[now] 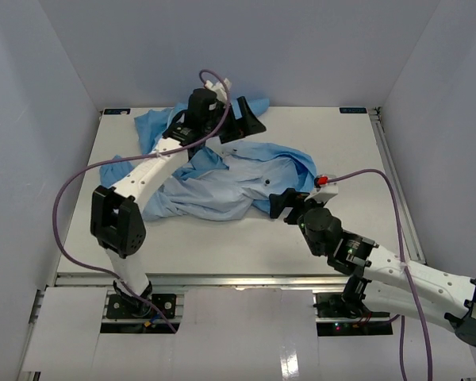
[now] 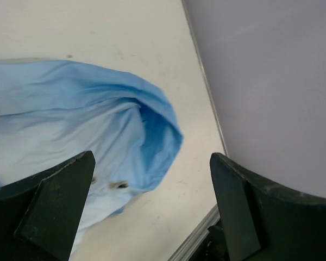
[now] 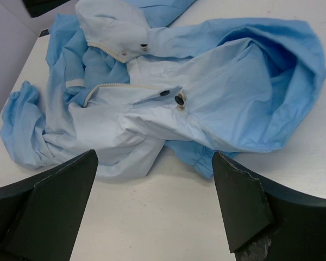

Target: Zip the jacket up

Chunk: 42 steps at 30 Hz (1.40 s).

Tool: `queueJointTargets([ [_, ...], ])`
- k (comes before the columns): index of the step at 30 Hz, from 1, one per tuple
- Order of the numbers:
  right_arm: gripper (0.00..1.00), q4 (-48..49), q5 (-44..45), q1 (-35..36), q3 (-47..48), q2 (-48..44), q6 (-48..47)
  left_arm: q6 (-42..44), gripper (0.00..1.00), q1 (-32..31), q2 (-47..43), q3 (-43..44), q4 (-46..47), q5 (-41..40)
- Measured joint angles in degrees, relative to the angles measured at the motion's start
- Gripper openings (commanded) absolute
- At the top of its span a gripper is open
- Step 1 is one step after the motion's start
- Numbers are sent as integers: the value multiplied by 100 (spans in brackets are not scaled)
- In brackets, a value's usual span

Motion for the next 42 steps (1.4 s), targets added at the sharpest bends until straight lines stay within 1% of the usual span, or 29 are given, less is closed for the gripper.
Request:
queueJointTargets([
  [2, 93, 116, -85, 1, -96, 203, 287, 46, 98, 482, -574, -742, -74, -176],
  [4, 94, 203, -186, 0, -215, 487, 568, 38, 98, 1139, -1232, -1654, -161, -461],
  [6, 95, 353, -273, -4, -253, 1087, 913, 0, 98, 1784, -1758, -2547, -145, -895],
  [8, 94, 454, -390, -8, -223, 1782, 1220, -29, 98, 2218, -2174, -3382, -194, -1387],
  [9, 94, 461, -442, -13, -188, 2121, 1369, -44, 98, 2354, -2352, -3778, -225, -1623],
  [11, 94, 464, -520, -37, 1, 2719, 1637, -54, 98, 2417, -2594, -4375, -296, -1948],
  [13, 94, 526, -618, -78, 285, 3238, 1869, -43, 98, 2489, -2709, -4709, -356, -2168],
  [16, 95, 885, -833, -201, 673, 3776, 2091, -29, 98, 2644, -2728, -5009, -237, -2470],
  [17, 95, 1027, -929, -251, 792, 3942, 2132, -33, 94, 2693, -2737, -5148, -135, -2553],
  [18, 95, 1150, -1007, -303, 900, 4097, 2155, -39, 80, 2725, -2757, -5317, 19, -2629],
  [21, 99, 1433, -1260, -463, 1222, 4610, 2211, -63, 30, 2758, -2822, -5836, 374, -2731],
  [22, 98, 1500, -1354, -530, 1286, 4747, 2246, -69, 17, 2758, -2823, -5957, 484, -2721],
  [23, 94, 1563, -1451, -615, 1317, 4857, 2299, -72, 6, 2758, -2823, -6105, 633, -2676],
  [24, 88, 1624, -1551, -715, 1317, 4944, 2370, -71, 0, 2758, -2822, -6278, 815, -2599],
  [26, 71, 2129, -1798, -976, 1066, 5047, 2516, -84, 0, 2758, -2833, -6576, 1141, -2400],
  [29, 44, 2976, -2099, -1372, 331, 5033, 2687, -95, 0, 2675, -3031, -7034, 1608, -2022],
  [30, 35, 3141, -2165, -1464, 195, 5018, 2699, -110, 0, 2551, -3213, -7215, 1732, -1946],
  [31, 31, 3281, -2231, -1557, 74, 5004, 2694, -132, 0, 2404, -3413, -7400, 1850, -1876],
  [32, 18, 3338, -2300, -1668, 1, 5004, 2616, -190, 0, 2164, -3669, -7587, 1945, -1828],
  [33, 10, 3354, -2356, -1791, -5, 5000, 2493, -238, 1, 1930, -3971, -7789, 2048, -1806],
  [35, 8, 3420, -2487, -2082, -8, 4945, 2232, -336, 4, 1395, -4585, -8177, 2258, -1734],
  [37, 8, 3450, -2744, -2493, 5, 4832, 1934, -445, 10, 772, -5029, -8499, 2587, -1613],
  [38, 8, 3450, -2934, -2789, 33, 4767, 1777, -497, 19, 430, -5144, -8602, 2788, -1575],
  [40, 9, 3387, -3280, -3452, 207, 4680, 1446, -556, 39, -253, -5150, -8651, 3186, -1454],
  [41, 11, 3273, -3410, -3741, 382, 4667, 1259, -556, 48, -542, -5011, -8622, 3424, -1365],
  [42, 16, 3125, -3523, -4008, 592, 4667, 1063, -545, 59, -808, -4817, -8575, 3681, -1266],
])
